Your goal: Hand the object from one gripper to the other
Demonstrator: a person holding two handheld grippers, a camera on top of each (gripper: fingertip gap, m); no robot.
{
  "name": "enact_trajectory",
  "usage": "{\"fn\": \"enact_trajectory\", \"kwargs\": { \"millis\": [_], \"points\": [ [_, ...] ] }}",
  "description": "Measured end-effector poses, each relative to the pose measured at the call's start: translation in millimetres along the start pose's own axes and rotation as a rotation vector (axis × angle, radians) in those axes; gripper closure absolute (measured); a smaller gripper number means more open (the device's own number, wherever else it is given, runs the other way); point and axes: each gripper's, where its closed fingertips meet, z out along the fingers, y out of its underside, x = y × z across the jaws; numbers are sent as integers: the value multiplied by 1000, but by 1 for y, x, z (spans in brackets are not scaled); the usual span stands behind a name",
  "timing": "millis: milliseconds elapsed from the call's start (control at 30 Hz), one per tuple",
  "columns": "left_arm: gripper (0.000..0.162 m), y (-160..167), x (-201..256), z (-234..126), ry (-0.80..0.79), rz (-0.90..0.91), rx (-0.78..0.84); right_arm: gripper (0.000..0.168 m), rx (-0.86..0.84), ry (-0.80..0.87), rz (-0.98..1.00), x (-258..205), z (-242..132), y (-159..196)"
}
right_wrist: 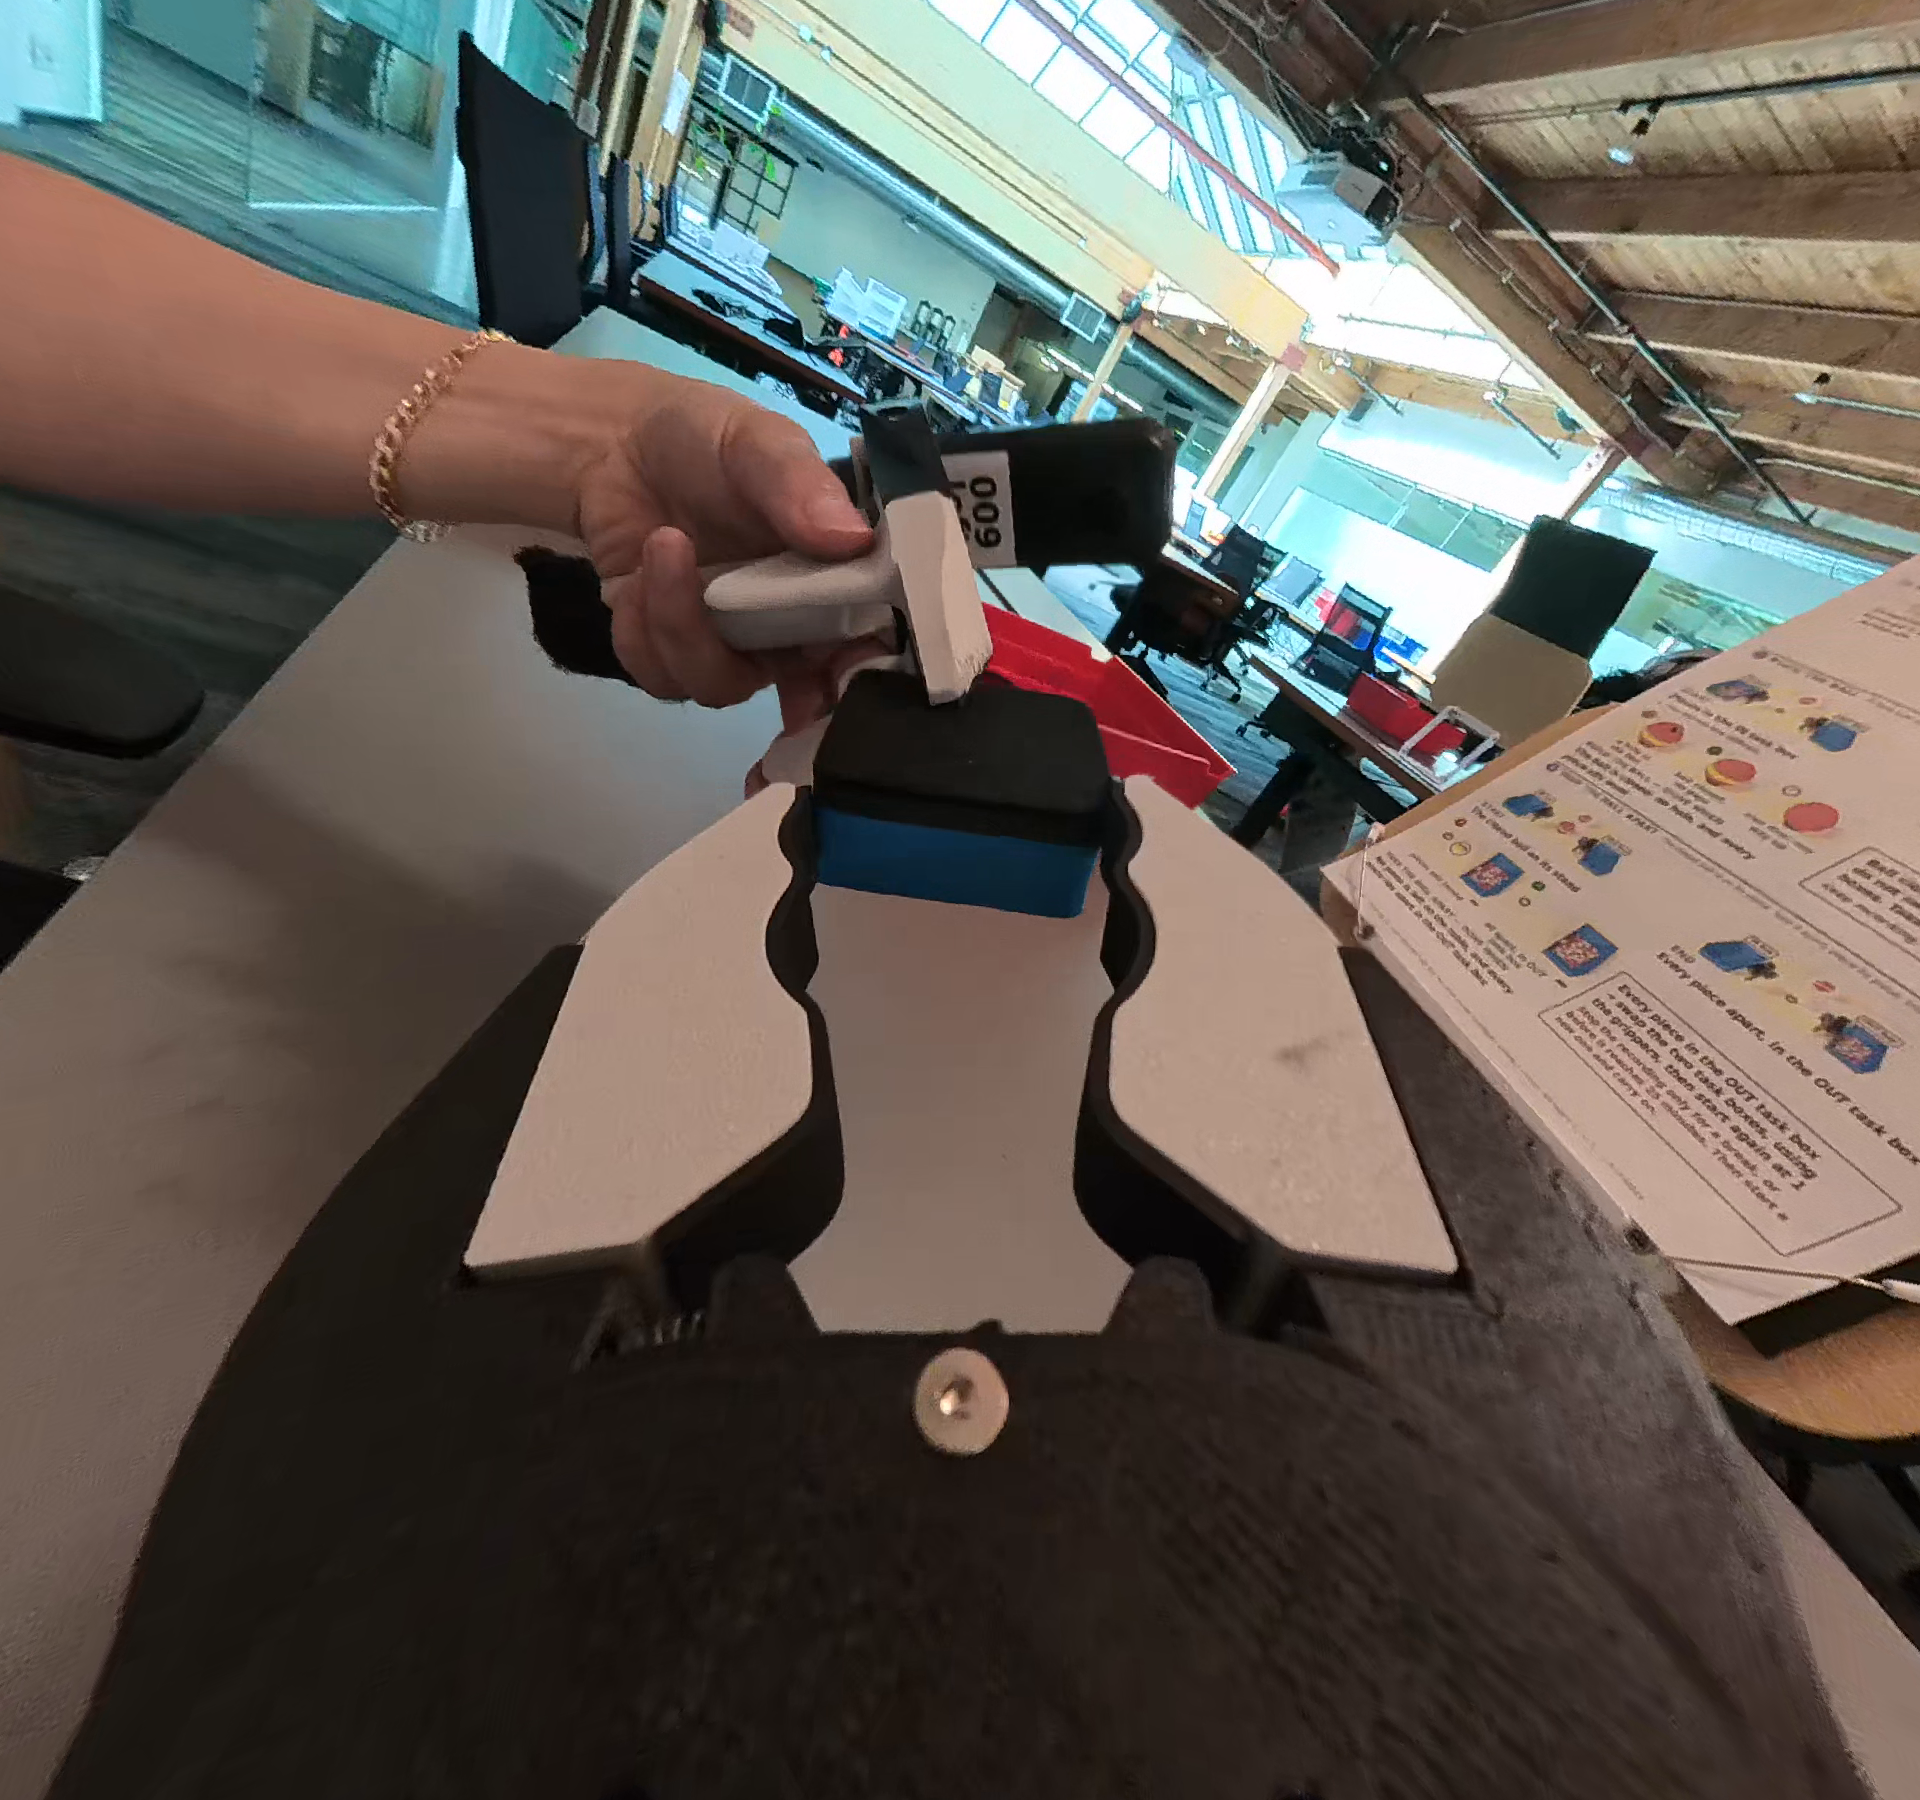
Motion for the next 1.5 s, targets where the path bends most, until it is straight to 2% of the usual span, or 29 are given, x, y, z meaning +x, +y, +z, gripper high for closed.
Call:
{"fn": "enact_trajectory", "kwargs": {
  "millis": [33,100,133,233,267,333,433,500,533,600,767,833,900,1067,1200,1267,1400,1467,1500],
  "points": [
    [141,-1,-2,0,-13,6,11,115,-14,14,-14,0,0,3],
    [142,-4,-7,-2,-46,45,34,114,-27,18,5,1,1,5],
    [142,-9,-9,-4,-63,66,63,107,-25,11,53,2,1,4],
    [141,-25,-7,-15,-80,133,159,90,61,34,253,16,-5,-7],
    [142,-29,-5,-19,-86,169,186,89,97,59,335,24,-7,-10],
    [141,-34,2,-23,-74,251,218,93,106,98,489,37,-9,-5],
    [142,-33,8,-22,-92,396,223,103,143,18,645,30,-3,-6],
    [141,-32,11,-19,-112,492,227,120,156,-11,711,25,3,-7],
    [141,-31,13,-18,-112,527,223,120,156,-14,720,23,7,-6],
    [141,-29,14,-14,-126,568,210,142,164,-38,692,15,12,-7],
    [141,-22,16,-16,-145,628,158,145,132,-62,628,12,12,-10],
    [138,-15,9,-17,-202,654,75,146,66,-84,595,8,10,-5],
    [118,-11,0,-21,-307,717,-13,146,-27,-72,540,8,8,4],
    [111,-1,-8,-20,-458,859,-273,146,-297,-102,355,-8,2,28],
    [116,12,-19,-13,-483,855,-478,146,-333,-144,310,-21,8,32],
    [136,16,-21,-8,-472,857,-523,146,-339,-163,315,-26,11,34],
    [140,14,-23,-6,-477,856,-510,145,-333,-137,308,-22,10,38],
    [140,0,-20,-8,-485,838,-399,143,-269,-54,347,-8,11,36],
    [140,-9,-16,-8,-467,814,-315,133,-221,-11,400,1,11,33]
  ]
}}
